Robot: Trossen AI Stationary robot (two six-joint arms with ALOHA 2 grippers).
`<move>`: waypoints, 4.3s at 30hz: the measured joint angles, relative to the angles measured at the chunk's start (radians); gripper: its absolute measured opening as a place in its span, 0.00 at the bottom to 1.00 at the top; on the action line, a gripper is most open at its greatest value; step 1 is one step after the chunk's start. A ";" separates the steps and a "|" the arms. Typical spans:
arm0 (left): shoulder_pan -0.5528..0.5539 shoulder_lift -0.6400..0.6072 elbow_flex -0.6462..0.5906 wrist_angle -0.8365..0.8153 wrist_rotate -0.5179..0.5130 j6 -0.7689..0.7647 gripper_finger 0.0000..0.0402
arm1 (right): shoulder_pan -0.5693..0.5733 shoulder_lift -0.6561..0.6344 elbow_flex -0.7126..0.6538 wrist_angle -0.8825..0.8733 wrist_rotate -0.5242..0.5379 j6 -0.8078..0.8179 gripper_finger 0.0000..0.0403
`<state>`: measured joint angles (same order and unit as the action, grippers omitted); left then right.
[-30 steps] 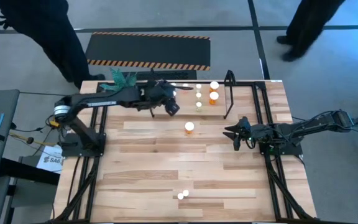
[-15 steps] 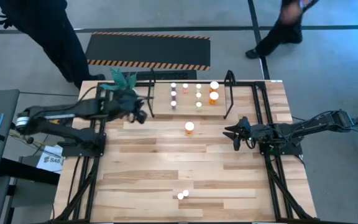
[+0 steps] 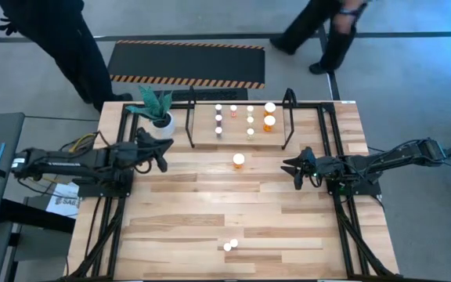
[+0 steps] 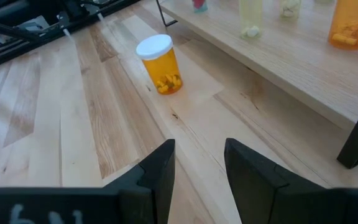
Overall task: Pick and place medicine bottles onto shelf by color
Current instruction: Put the red pill bottle on the shelf
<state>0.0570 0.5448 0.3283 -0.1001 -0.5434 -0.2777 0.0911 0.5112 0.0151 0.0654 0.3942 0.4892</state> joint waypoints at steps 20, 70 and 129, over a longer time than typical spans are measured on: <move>0.000 -0.123 -0.225 0.142 0.121 0.003 0.03 | 0.000 0.000 0.000 0.000 0.000 0.000 0.40; 0.001 -0.120 -0.311 0.159 0.066 -0.075 0.03 | 0.000 0.000 0.000 0.000 0.000 0.000 0.40; 0.001 -0.120 -0.311 0.158 0.066 -0.081 0.03 | -0.029 0.234 0.395 0.120 -0.167 0.079 0.40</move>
<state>0.0575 0.4252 0.0170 0.0578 -0.4774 -0.3589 0.0623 0.7457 0.4103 0.1856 0.2269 0.5684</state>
